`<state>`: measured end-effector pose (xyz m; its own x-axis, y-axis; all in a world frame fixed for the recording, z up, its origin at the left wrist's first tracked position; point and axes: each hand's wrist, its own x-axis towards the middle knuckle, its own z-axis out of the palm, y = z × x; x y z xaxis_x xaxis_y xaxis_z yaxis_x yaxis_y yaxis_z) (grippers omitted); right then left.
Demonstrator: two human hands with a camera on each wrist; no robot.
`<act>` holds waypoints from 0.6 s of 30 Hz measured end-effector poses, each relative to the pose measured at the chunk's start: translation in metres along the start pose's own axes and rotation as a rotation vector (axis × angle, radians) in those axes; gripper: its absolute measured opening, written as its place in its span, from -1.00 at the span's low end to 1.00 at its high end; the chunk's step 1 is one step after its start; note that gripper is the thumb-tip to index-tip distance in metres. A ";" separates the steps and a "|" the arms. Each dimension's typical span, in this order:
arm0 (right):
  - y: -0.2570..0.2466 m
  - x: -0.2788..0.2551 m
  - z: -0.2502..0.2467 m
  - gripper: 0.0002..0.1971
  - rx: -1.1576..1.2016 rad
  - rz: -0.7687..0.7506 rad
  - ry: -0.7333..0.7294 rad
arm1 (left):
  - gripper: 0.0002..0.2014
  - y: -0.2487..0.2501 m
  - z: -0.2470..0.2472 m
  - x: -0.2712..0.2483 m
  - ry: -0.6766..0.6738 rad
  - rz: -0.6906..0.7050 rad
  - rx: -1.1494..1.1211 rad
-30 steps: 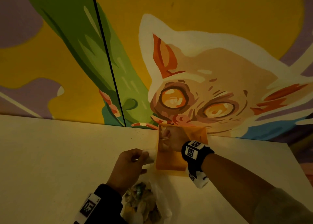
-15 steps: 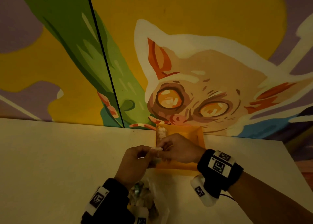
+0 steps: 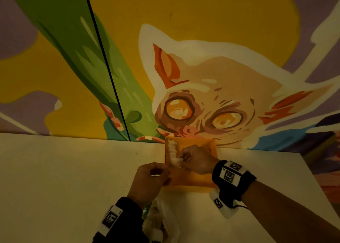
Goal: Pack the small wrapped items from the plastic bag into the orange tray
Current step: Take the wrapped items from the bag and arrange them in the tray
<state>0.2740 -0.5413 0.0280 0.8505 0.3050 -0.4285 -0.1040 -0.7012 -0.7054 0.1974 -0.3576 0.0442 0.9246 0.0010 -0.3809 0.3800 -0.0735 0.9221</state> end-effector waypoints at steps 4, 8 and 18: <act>0.003 0.016 0.007 -0.83 -0.071 0.079 -0.086 | -0.81 -0.003 -0.010 -0.008 -0.011 -0.004 0.038; 0.001 0.034 0.013 -0.76 -0.106 0.138 -0.138 | -0.85 -0.007 -0.023 -0.012 0.006 -0.010 0.042; -0.001 0.058 0.019 -0.92 -0.186 0.110 -0.011 | -0.84 -0.007 -0.044 -0.019 0.006 -0.031 0.074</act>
<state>0.3140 -0.5106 -0.0065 0.8333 0.2266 -0.5042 -0.0977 -0.8374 -0.5379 0.1781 -0.3137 0.0482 0.9128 0.0108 -0.4082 0.4053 -0.1465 0.9024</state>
